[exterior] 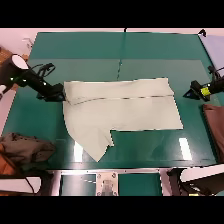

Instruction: Fold the shirts.

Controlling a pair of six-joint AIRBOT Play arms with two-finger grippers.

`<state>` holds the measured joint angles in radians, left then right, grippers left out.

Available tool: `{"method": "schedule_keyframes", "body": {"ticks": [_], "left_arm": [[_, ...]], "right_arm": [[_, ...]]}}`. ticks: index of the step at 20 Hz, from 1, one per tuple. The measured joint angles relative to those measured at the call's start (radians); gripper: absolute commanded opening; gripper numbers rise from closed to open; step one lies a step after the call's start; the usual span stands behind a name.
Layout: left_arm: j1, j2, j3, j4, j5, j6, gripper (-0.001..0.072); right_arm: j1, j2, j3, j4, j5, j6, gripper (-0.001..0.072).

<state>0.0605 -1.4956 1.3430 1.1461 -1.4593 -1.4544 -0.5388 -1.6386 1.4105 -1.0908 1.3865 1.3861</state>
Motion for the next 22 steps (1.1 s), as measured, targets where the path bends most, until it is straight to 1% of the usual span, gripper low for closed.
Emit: {"method": "schedule_keyframes", "body": {"ticks": [3, 4, 5, 6, 7, 8, 10, 13, 17, 18, 19, 21, 22], "left_arm": [[0.000, 0.147, -0.131, 0.029, -0.023, -0.013, 0.0029], [0.000, 0.203, -0.197, 0.034, -0.024, -0.023, 0.0104], [-0.001, 0.266, -0.275, 0.035, -0.014, -0.040, 0.0500], [-0.001, 0.323, -0.354, 0.030, -0.001, -0.058, 0.0704], [0.000, 0.382, -0.440, 0.012, 0.014, -0.076, 0.0617], [-0.002, 0.430, -0.519, -0.015, 0.036, -0.091, 0.0576], [-0.022, 0.509, -0.676, -0.076, 0.104, -0.105, 0.0576], [-0.115, 0.567, -0.866, -0.178, 0.253, -0.122, 0.0575], [-0.256, 0.587, -1.012, -0.306, 0.473, -0.145, 0.0574], [-0.280, 0.584, -1.028, -0.340, 0.505, -0.153, 0.0465], [-0.301, 0.576, -1.042, -0.360, 0.542, -0.154, 0.0421], [-0.327, 0.557, -1.056, -0.403, 0.603, -0.155, 0.0405], [-0.334, 0.549, -1.061, -0.425, 0.631, -0.149, 0.0202]], "right_arm": [[-0.046, 0.154, -0.216, -0.011, -0.010, 0.022, 0.0012], [-0.065, 0.211, -0.296, -0.007, -0.031, 0.027, 0.0013], [-0.082, 0.269, -0.377, -0.003, -0.061, 0.032, 0.0064], [-0.098, 0.332, -0.462, 0.007, -0.096, 0.039, 0.0258], [-0.109, 0.386, -0.541, 0.013, -0.122, 0.041, 0.0393], [-0.117, 0.429, -0.604, 0.018, -0.148, 0.041, 0.0398], [-0.126, 0.488, -0.707, 0.030, -0.196, 0.048, 0.0398], [-0.131, 0.528, -0.805, 0.064, -0.259, 0.056, 0.0398], [-0.133, 0.544, -0.864, 0.098, -0.315, 0.079, 0.0398], [-0.134, 0.546, -0.872, 0.102, -0.323, 0.089, 0.0398], [-0.135, 0.547, -0.879, 0.105, -0.328, 0.097, 0.0398], [-0.130, 0.547, -0.887, 0.114, -0.353, 0.108, 0.0399], [-0.125, 0.542, -0.889, 0.124, -0.368, 0.114, 0.0399]]}}
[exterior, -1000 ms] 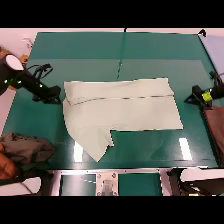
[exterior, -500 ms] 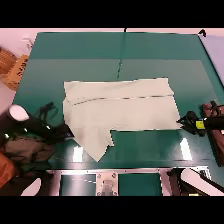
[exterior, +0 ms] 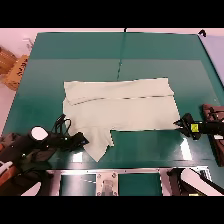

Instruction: Fold the shirts.

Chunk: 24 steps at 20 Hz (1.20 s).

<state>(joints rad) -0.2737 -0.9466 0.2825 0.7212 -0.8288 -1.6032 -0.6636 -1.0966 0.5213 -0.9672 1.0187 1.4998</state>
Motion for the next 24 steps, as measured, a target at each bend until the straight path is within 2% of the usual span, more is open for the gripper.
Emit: {"method": "schedule_keyframes", "body": {"ticks": [1, 2, 3, 5, 6, 10, 14, 20, 24], "left_arm": [[-0.006, -0.007, -0.002, -0.005, 0.034, 0.013, 0.0105], [-0.008, -0.012, -0.003, -0.009, 0.053, 0.027, 0.0076], [-0.012, -0.017, 0.004, -0.014, 0.077, 0.039, 0.0028], [-0.013, -0.019, 0.027, -0.014, 0.085, 0.060, 0.0028], [-0.014, -0.019, 0.044, -0.014, 0.082, 0.068, 0.0027], [-0.017, -0.019, 0.130, 0.077, -0.018, 0.074, 0.0027], [-0.017, -0.017, 0.233, 0.213, -0.193, 0.050, 0.0027], [-0.017, 0.045, 0.377, 0.339, -0.402, 0.017, 0.0027], [-0.018, 0.060, 0.472, 0.398, -0.471, 0.007, 0.0026]], "right_arm": [[0.010, -0.010, -0.002, 0.015, -0.013, 0.003, 0.0398], [0.023, -0.022, -0.002, 0.037, -0.027, 0.005, 0.0395], [0.038, -0.037, -0.003, 0.063, -0.043, 0.006, 0.0325], [0.063, -0.063, -0.004, 0.093, -0.078, 0.004, 0.0062], [0.070, -0.070, -0.004, 0.099, -0.090, -0.007, 0.0014], [0.070, -0.084, 0.010, 0.119, -0.082, -0.060, 0.0012], [0.038, -0.076, 0.037, 0.071, 0.010, -0.074, 0.0012], [-0.010, 0.030, 0.075, -0.058, 0.140, -0.018, 0.0012], [-0.002, 0.064, 0.133, -0.077, 0.196, 0.003, 0.0012]]}}
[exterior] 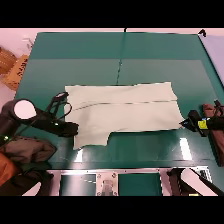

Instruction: Fold the shirts.

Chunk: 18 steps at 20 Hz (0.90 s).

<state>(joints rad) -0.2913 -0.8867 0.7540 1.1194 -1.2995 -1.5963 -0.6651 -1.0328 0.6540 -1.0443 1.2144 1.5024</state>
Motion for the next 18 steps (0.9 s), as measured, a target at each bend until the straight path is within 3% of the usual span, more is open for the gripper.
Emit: {"method": "schedule_keyframes", "body": {"ticks": [6, 13, 14, 15, 16, 17, 18], "left_arm": [[0.003, -0.142, 0.213, 0.151, 0.037, 0.000, 0.0027], [0.078, -0.520, 0.592, 0.209, 0.110, 0.068, 0.0028], [0.083, -0.579, 0.640, 0.207, 0.129, 0.084, 0.0031], [0.087, -0.631, 0.679, 0.202, 0.148, 0.098, 0.0213], [0.090, -0.684, 0.717, 0.200, 0.173, 0.106, 0.0591], [0.095, -0.722, 0.746, 0.201, 0.198, 0.109, 0.0714], [0.103, -0.750, 0.773, 0.204, 0.231, 0.103, 0.0706]], "right_arm": [[0.125, -0.083, 0.163, 0.083, -0.058, 0.006, 0.0012], [0.254, -0.442, 0.521, 0.153, -0.126, 0.010, 0.0016], [0.269, -0.506, 0.579, 0.164, -0.135, 0.010, 0.0113], [0.283, -0.565, 0.632, 0.177, -0.146, 0.010, 0.0268], [0.294, -0.626, 0.688, 0.192, -0.155, 0.010, 0.0321], [0.299, -0.676, 0.741, 0.204, -0.166, 0.010, 0.0334], [0.301, -0.723, 0.797, 0.214, -0.175, 0.007, 0.0344]]}}
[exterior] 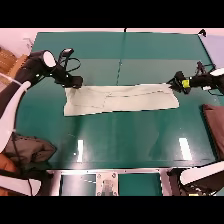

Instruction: Fold the shirts.

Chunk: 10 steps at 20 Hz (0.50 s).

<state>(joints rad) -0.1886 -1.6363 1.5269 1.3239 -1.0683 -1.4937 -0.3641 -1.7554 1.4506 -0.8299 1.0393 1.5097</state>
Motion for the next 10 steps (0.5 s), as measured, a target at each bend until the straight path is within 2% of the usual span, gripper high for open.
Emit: {"method": "schedule_keyframes", "body": {"ticks": [1, 3, 4, 5, 6, 7, 8, 9, 10], "left_arm": [[0.011, -0.023, 0.025, 0.004, 0.031, -0.008, 0.0706], [0.043, -0.048, 0.070, 0.016, 0.050, -0.034, 0.0706], [0.065, -0.055, 0.093, 0.023, 0.047, -0.053, 0.0706], [0.087, -0.063, 0.113, 0.027, 0.025, -0.071, 0.0705], [0.108, -0.067, 0.127, 0.029, -0.002, -0.085, 0.0689], [0.127, -0.069, 0.139, 0.027, -0.034, -0.097, 0.0424], [0.140, -0.071, 0.146, 0.026, -0.069, -0.105, 0.0086], [0.150, -0.074, 0.151, 0.026, -0.108, -0.106, 0.0026], [0.157, -0.074, 0.156, 0.021, -0.145, -0.104, 0.0028]], "right_arm": [[-0.005, -0.033, 0.047, 0.006, 0.002, -0.008, 0.0413], [-0.036, -0.077, 0.127, 0.003, 0.029, -0.034, 0.0433], [-0.058, -0.090, 0.153, -0.003, 0.058, -0.051, 0.0467], [-0.081, -0.099, 0.171, -0.012, 0.092, -0.069, 0.0496], [-0.108, -0.108, 0.185, -0.028, 0.134, -0.086, 0.0496], [-0.134, -0.118, 0.194, -0.045, 0.168, -0.105, 0.0497], [-0.157, -0.128, 0.200, -0.056, 0.201, -0.123, 0.0497], [-0.177, -0.139, 0.202, -0.063, 0.238, -0.138, 0.0496], [-0.193, -0.154, 0.203, -0.072, 0.273, -0.156, 0.0496]]}}
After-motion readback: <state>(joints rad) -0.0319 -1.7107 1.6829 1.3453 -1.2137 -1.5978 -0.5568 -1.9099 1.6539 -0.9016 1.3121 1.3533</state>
